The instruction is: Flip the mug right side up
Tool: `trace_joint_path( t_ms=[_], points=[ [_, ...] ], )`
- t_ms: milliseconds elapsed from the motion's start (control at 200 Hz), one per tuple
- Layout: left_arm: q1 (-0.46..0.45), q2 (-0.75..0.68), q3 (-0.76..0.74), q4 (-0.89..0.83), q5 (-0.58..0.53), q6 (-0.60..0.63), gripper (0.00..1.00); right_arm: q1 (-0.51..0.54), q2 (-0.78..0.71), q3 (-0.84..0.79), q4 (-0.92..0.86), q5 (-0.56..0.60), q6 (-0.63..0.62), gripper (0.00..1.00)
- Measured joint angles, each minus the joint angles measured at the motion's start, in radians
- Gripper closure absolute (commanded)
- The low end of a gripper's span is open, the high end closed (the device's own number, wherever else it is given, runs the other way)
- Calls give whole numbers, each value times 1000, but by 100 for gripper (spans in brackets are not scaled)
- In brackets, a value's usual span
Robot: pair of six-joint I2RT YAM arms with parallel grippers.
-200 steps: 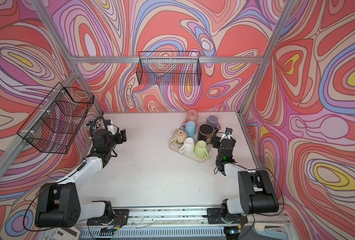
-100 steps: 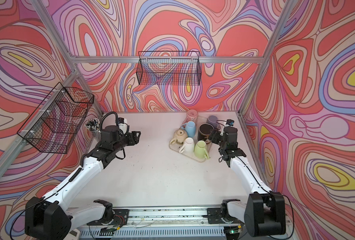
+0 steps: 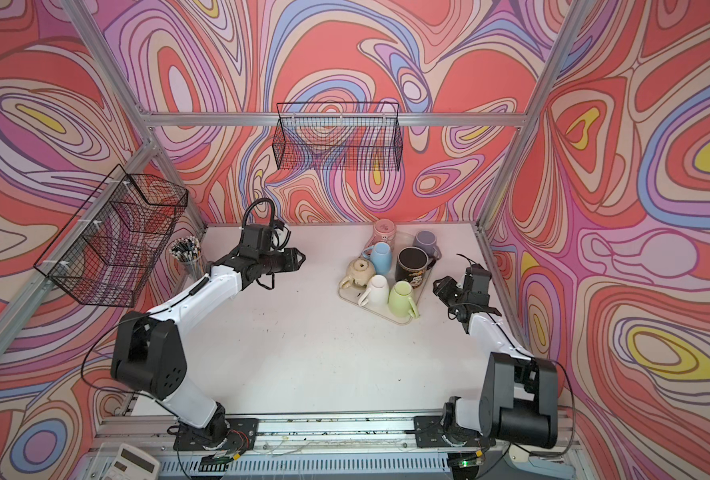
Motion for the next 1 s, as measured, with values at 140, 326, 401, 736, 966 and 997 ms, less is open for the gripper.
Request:
trace_joint_path(
  t_ms=[140, 326, 401, 736, 966, 997],
  points=[
    [-15, 170, 163, -42, 54, 27, 58, -19, 105, 0, 71, -52, 36, 51],
    [-59, 344, 352, -102, 95, 68, 58, -22, 234, 23, 158, -93, 80, 55],
    [-77, 414, 437, -130, 105, 78, 59, -22, 282, 38, 195, -105, 98, 57],
    [-124, 614, 628, -207, 124, 105, 65, -22, 400, 88, 293, -145, 142, 61],
    [-144, 701, 713, -249, 120, 115, 67, -22, 436, 95, 319, -157, 143, 61],
    [-146, 708, 719, -251, 117, 118, 67, -22, 437, 95, 322, -160, 143, 61]
  ],
)
